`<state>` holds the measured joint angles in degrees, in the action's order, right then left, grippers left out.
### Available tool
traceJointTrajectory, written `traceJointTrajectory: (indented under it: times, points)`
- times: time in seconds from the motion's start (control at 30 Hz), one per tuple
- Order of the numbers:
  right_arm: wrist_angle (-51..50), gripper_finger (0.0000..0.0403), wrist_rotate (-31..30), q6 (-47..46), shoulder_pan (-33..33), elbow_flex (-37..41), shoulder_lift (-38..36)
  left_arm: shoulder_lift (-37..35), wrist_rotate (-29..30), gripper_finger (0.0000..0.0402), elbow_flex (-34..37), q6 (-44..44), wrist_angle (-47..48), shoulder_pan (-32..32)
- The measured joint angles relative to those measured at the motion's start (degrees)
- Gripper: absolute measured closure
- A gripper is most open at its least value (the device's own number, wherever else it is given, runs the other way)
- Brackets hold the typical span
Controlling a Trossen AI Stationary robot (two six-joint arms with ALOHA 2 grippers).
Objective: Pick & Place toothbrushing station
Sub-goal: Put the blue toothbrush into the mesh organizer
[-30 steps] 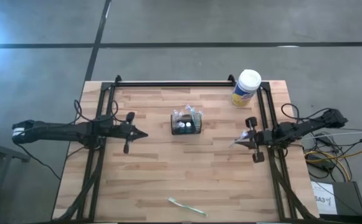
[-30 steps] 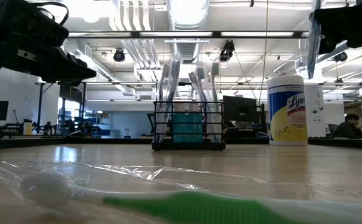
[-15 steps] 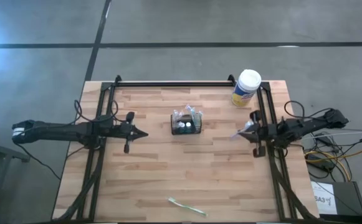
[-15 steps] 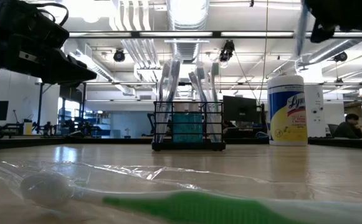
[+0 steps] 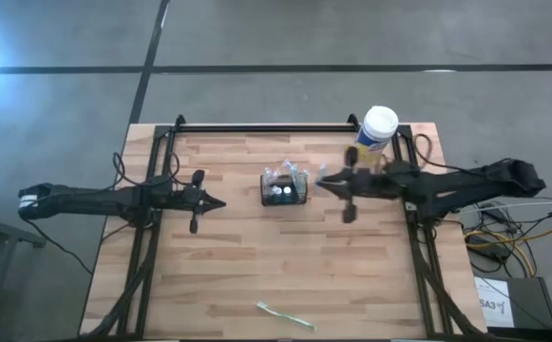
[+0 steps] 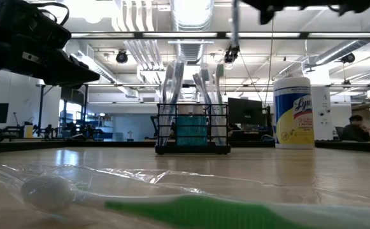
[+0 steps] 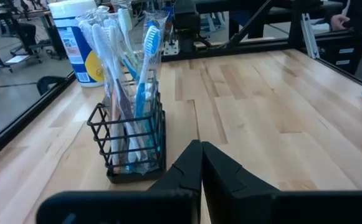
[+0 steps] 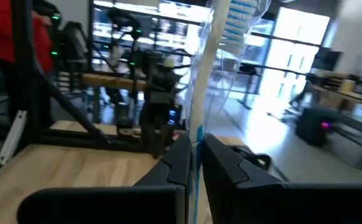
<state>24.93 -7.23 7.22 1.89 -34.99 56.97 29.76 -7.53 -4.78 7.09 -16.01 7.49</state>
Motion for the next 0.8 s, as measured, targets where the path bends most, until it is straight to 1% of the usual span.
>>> traceJointTrajectory:
  times: [0.1,0.2,0.33,0.4,0.5,0.57,0.67,0.8]
  points:
    - [5.83,0.0384,5.6,-0.22,-3.36,-2.22,7.42,0.0,0.0,0.0394,0.0,-0.49,0.06,0.0]
    - [10.43,0.0384,5.95,-0.33,-5.55,-2.52,12.82,0.0,-0.02,0.0394,0.33,-0.71,0.13,0.0]
    - [15.25,0.0384,5.09,-2.1,-7.32,-1.29,18.14,0.02,-0.04,0.0394,0.42,-0.71,0.99,0.0]
    - [16.99,0.0384,2.02,-2.49,-7.37,-0.61,20.16,0.02,-0.04,0.0394,0.42,-0.71,1.19,0.0]
    - [17.54,0.0384,-4.86,-1.03,-7.26,0.17,21.84,0.01,-0.04,0.0394,0.42,-0.71,1.3,0.0]
    - [18.2,0.0384,-8.11,-0.83,-7.23,0.88,22.69,0.02,-0.04,0.0394,0.42,-0.73,1.64,0.0]
    - [20.59,0.0384,-10.96,-1.19,-7.19,2.26,24.35,0.04,-0.07,0.0394,0.42,-1.09,1.64,0.0]
    - [24.23,0.0385,-13.18,-3.03,-7.0,4.31,26.22,0.04,-0.07,0.0394,0.42,-1.12,1.61,-0.01]
